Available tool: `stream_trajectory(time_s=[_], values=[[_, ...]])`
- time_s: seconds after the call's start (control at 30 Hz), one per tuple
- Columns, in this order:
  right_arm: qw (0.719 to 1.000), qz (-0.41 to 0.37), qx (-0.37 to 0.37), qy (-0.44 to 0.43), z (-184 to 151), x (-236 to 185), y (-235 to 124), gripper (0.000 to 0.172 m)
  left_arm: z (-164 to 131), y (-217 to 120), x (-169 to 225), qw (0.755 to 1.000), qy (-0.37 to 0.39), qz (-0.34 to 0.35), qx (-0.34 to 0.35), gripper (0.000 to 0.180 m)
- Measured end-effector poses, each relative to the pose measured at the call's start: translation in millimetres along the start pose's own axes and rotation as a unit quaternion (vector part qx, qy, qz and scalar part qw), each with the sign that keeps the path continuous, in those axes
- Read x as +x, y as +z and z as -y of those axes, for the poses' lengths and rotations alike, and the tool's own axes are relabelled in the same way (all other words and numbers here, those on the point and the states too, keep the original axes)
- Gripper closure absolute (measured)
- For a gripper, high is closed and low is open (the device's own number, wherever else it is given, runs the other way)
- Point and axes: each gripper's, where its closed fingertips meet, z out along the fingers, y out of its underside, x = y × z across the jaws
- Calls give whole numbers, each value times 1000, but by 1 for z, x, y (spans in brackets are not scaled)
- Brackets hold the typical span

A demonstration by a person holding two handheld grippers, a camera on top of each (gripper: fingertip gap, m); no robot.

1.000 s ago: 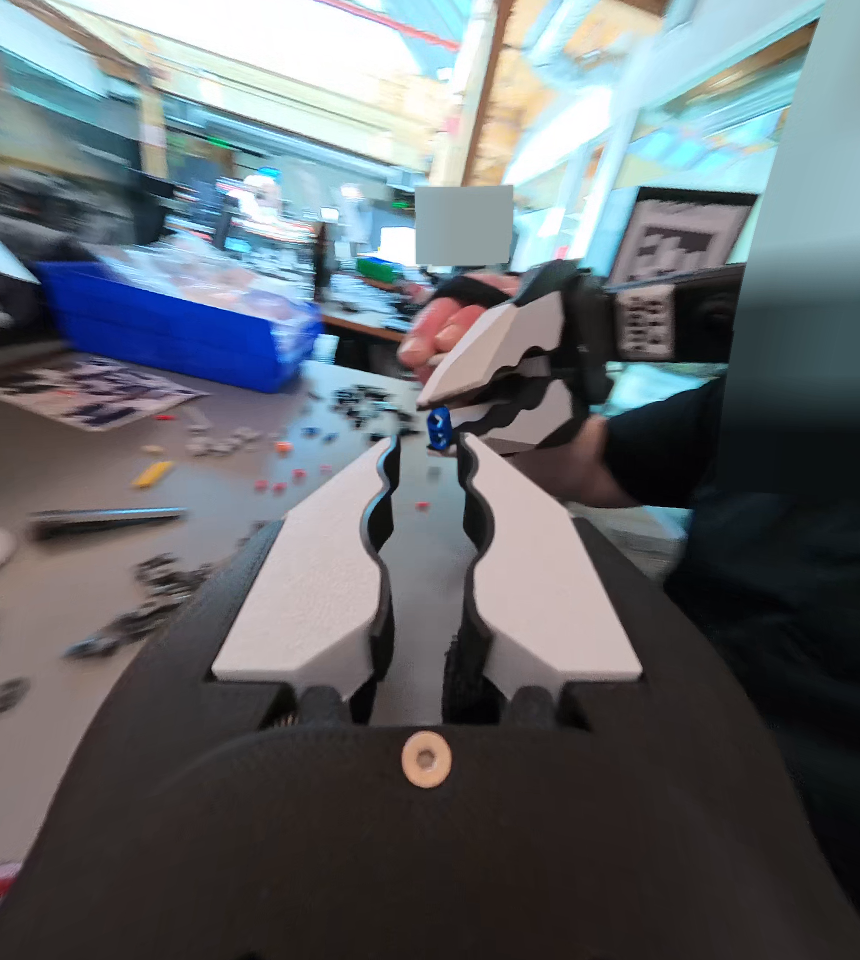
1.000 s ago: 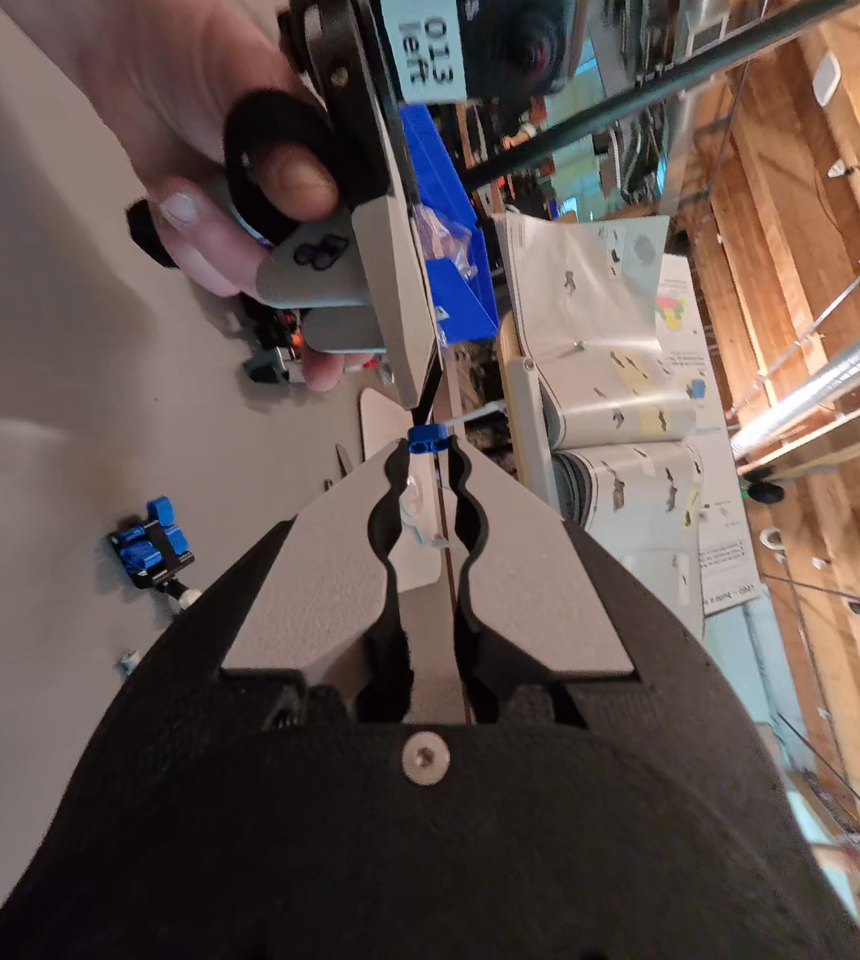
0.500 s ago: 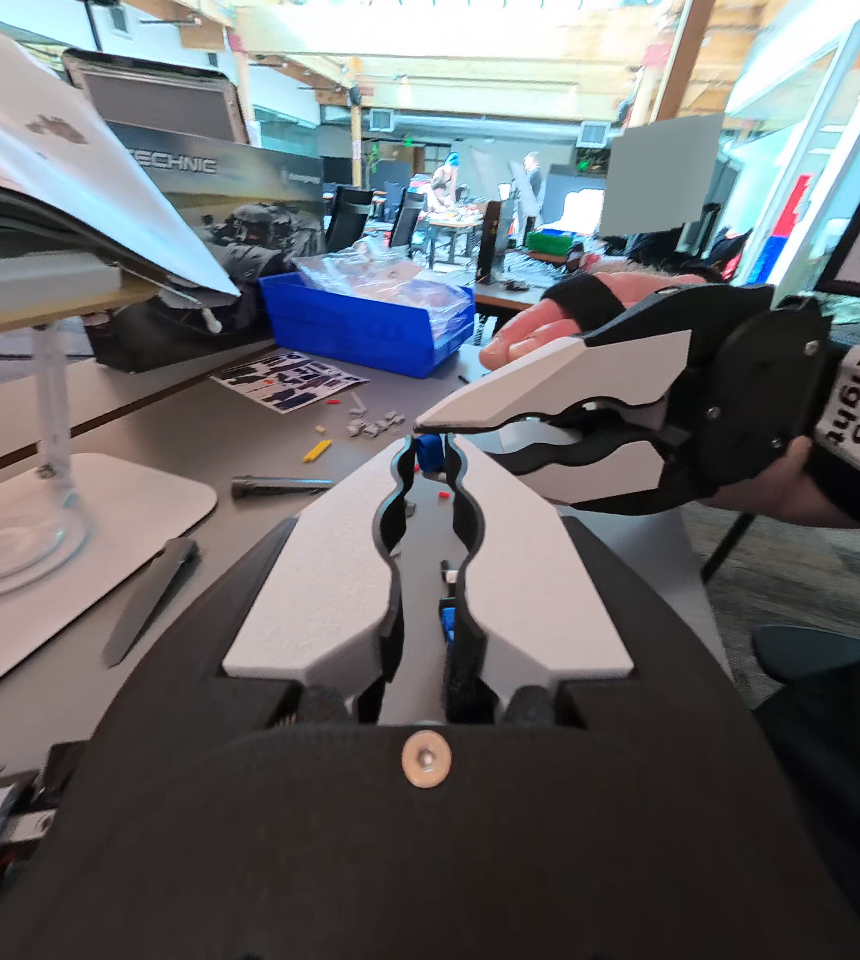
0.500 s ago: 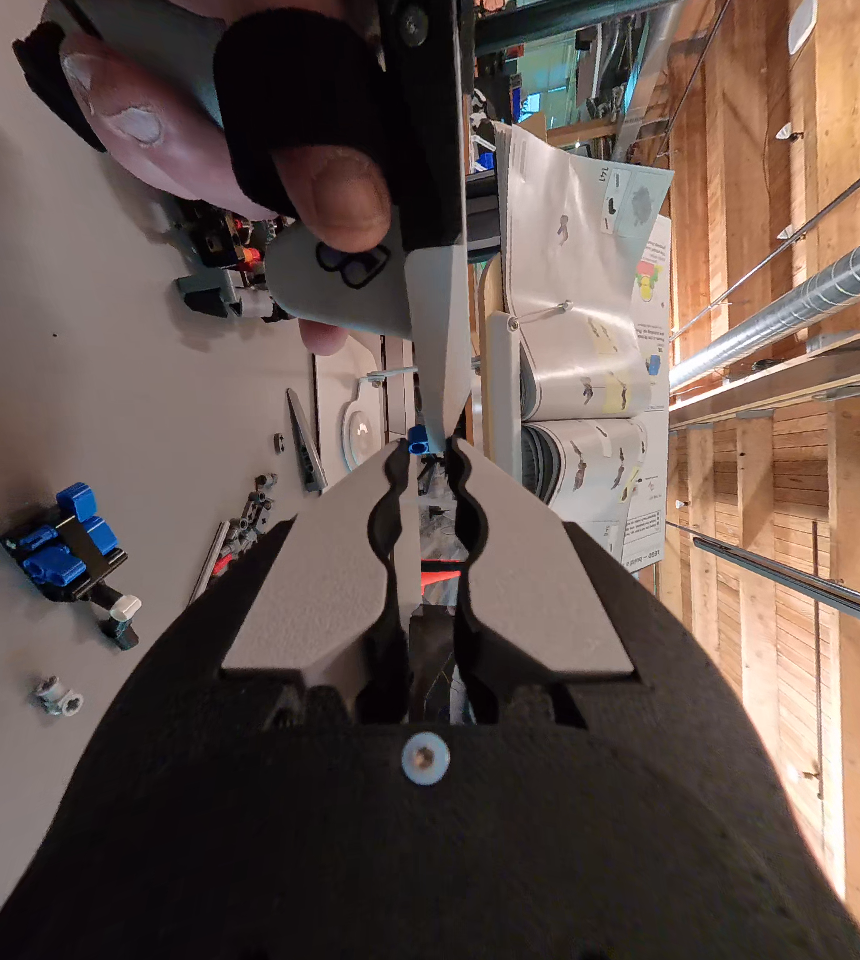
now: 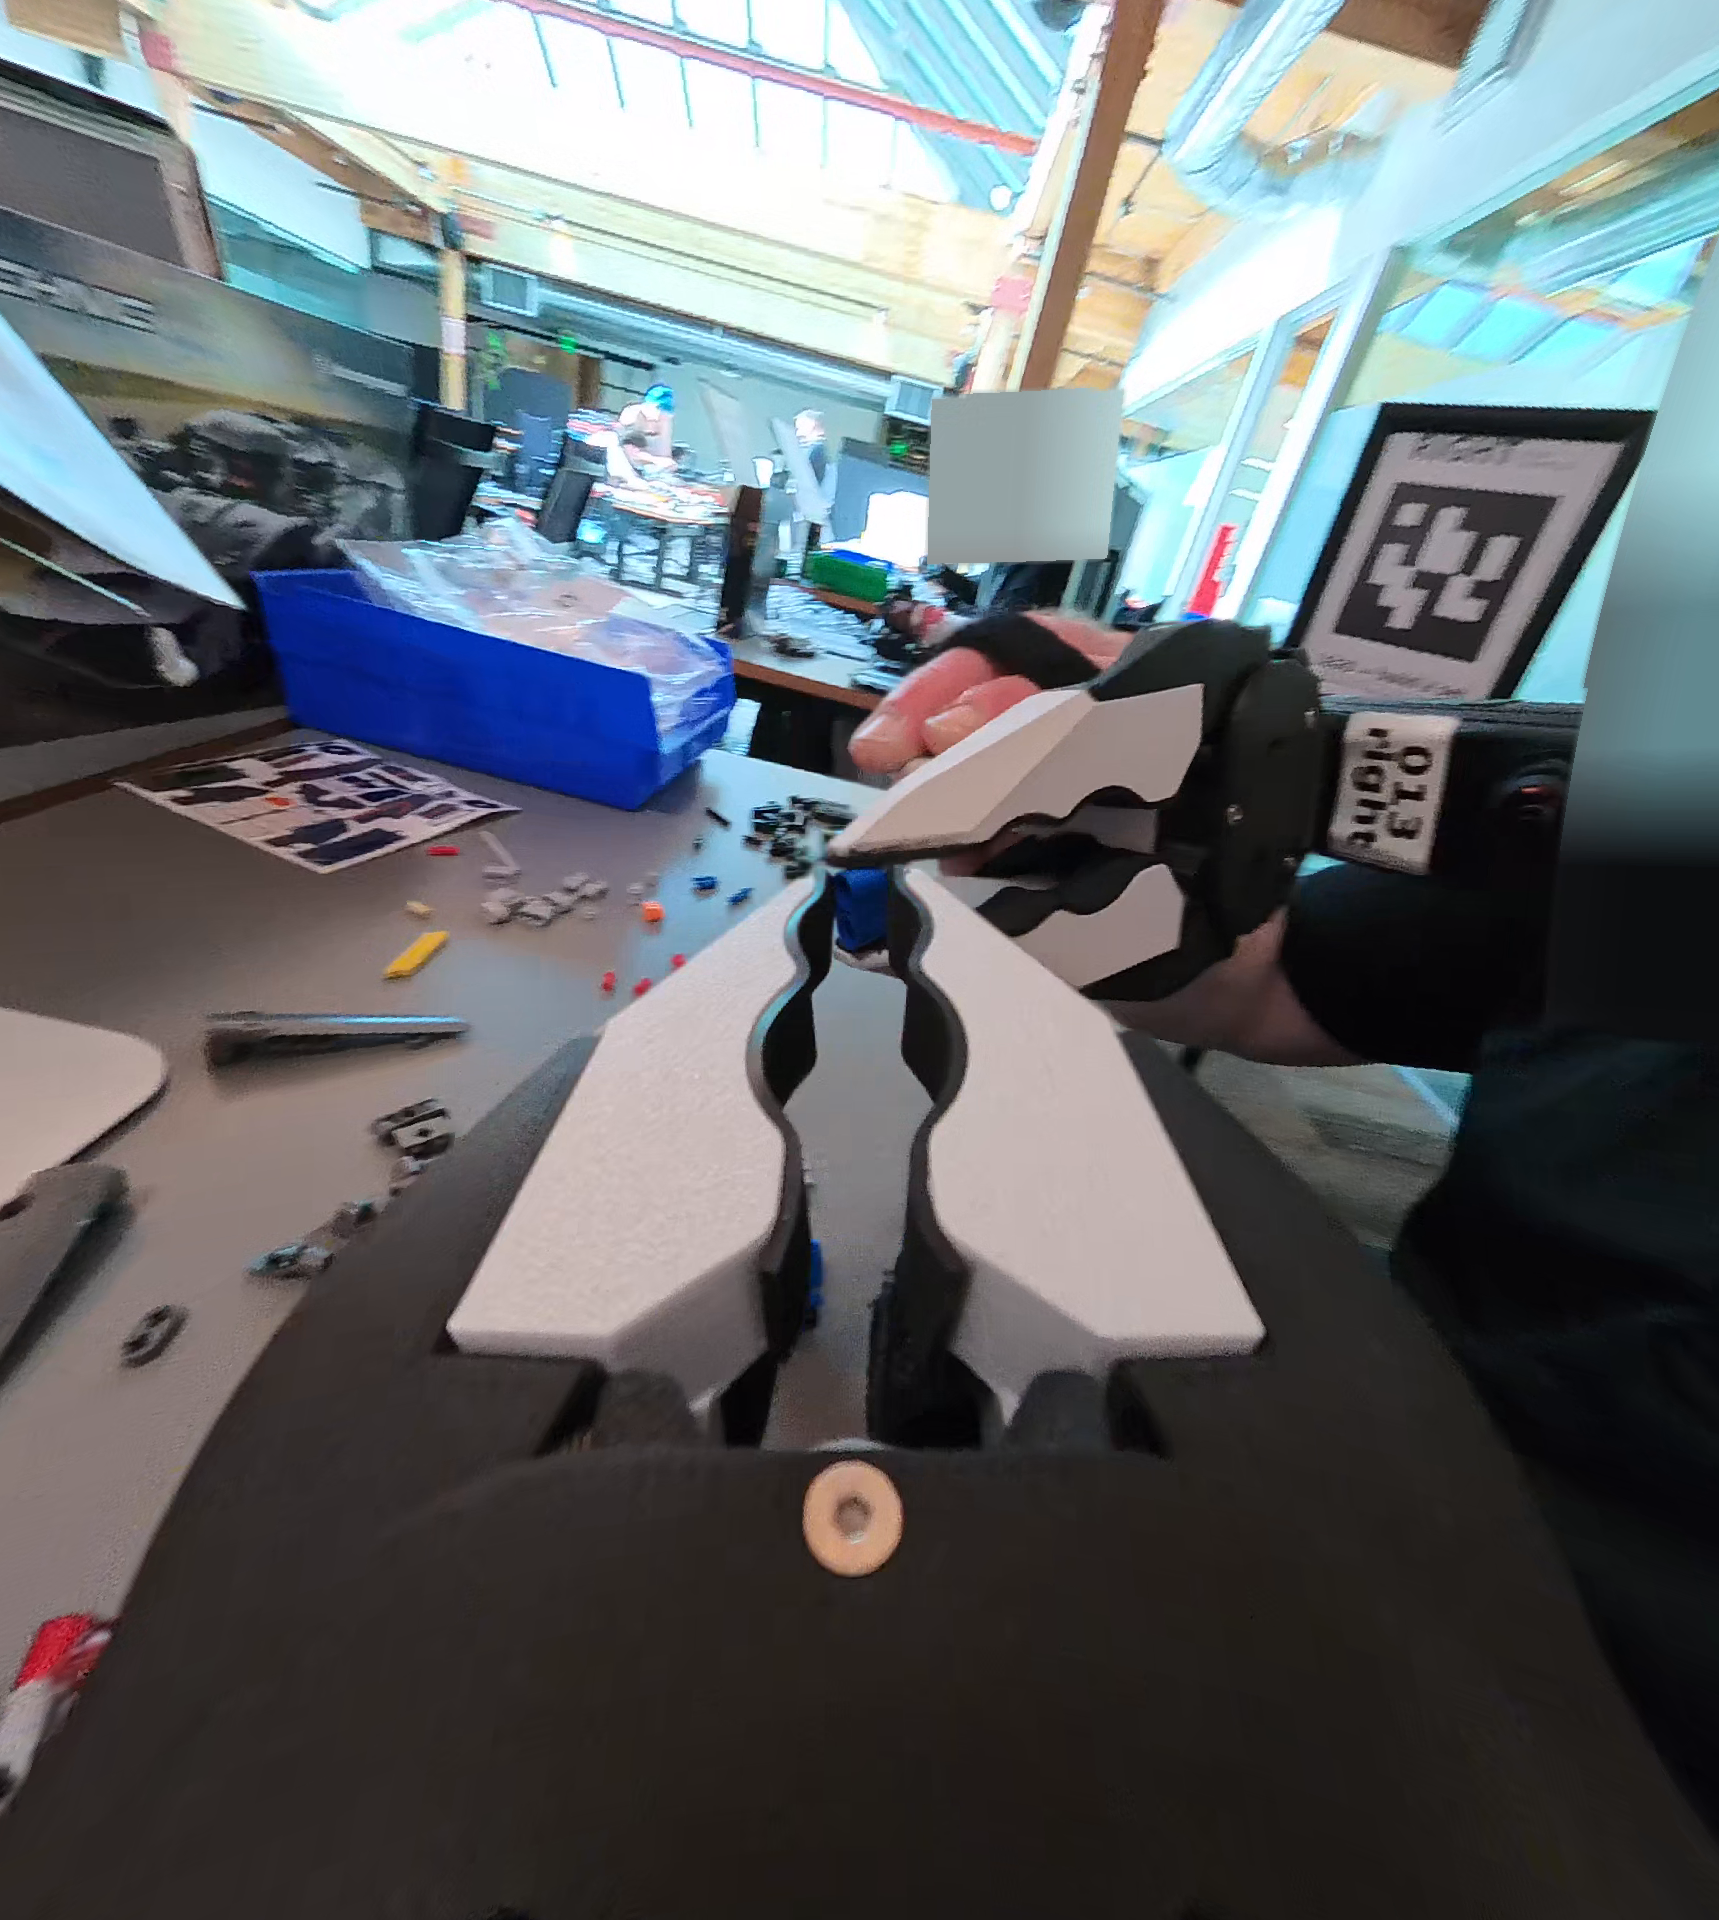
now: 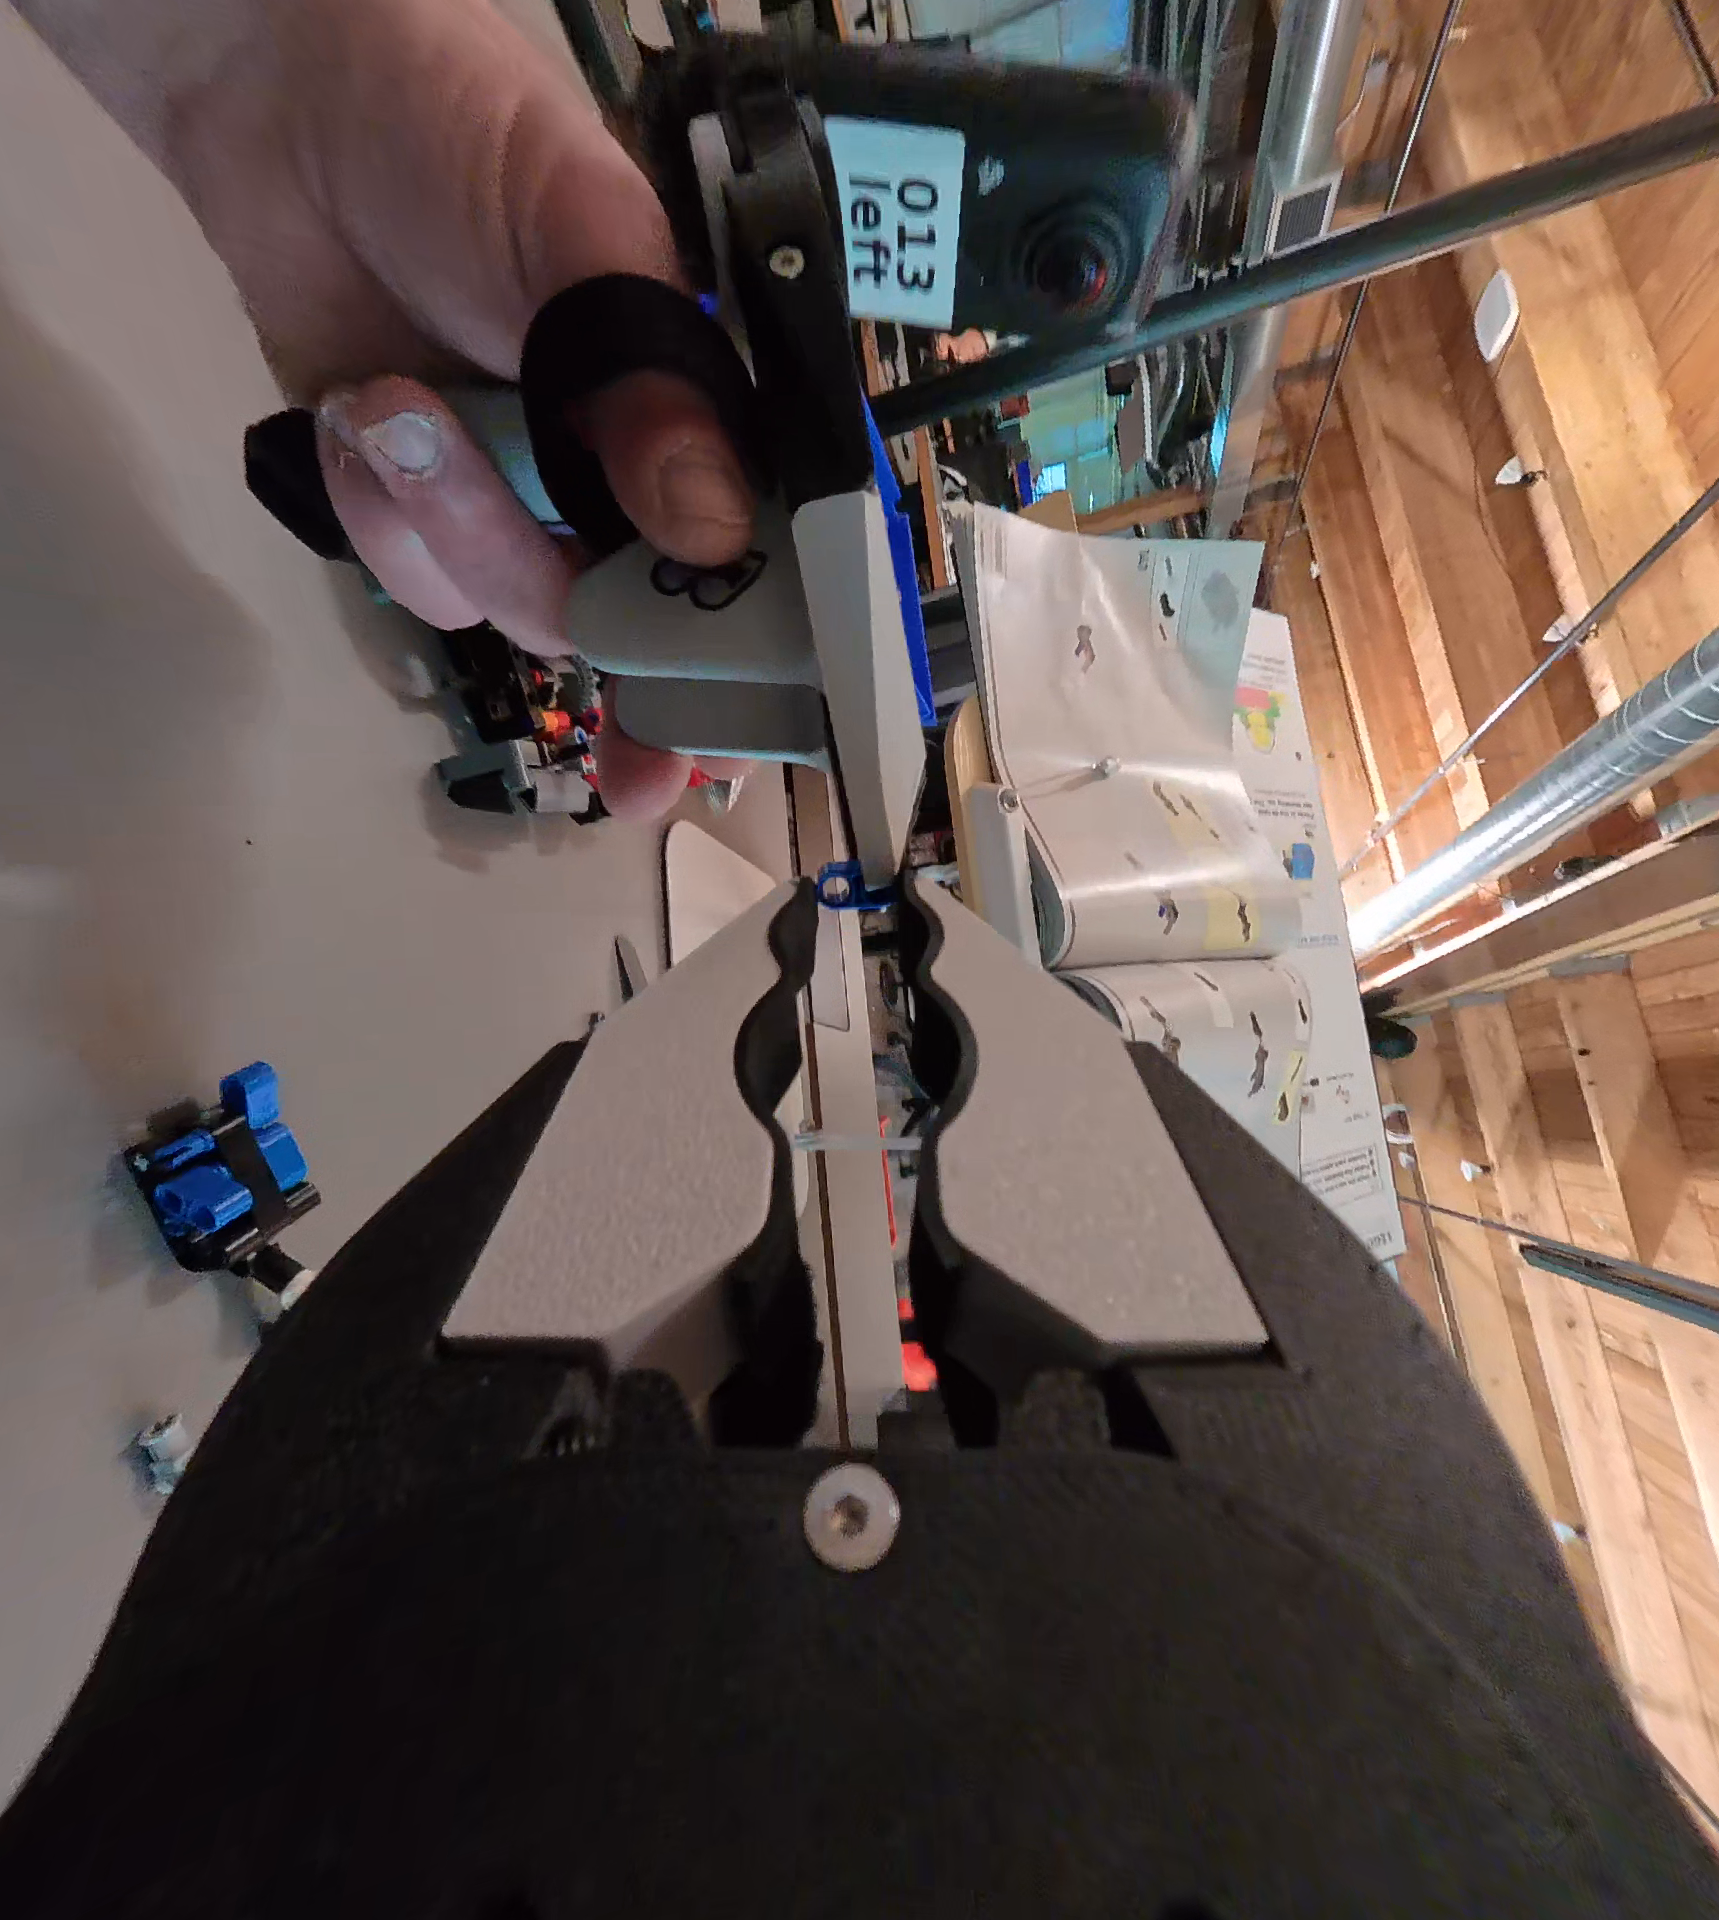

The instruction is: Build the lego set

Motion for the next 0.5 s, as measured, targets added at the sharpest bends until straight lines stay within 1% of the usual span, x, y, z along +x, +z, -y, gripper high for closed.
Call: stream_trajectory(time_s=[0.2, 0.3, 0.4, 0.5], values=[[997, 28, 75, 20, 17, -4, -14, 159, -1, -2, 20, 995, -33, -94, 3, 173], [994, 55, 86, 28, 19, -9, -18, 159, -3, -3, 31, 989, -55, -140, -2, 173], [994, 77, 67, 34, 12, -12, -17, 159, -9, -1, 32, 986, -66, -154, -12, 173], [995, 91, 43, 27, 3, -15, -14, 158, -13, 4, 24, 992, -44, -115, -24, 169]])
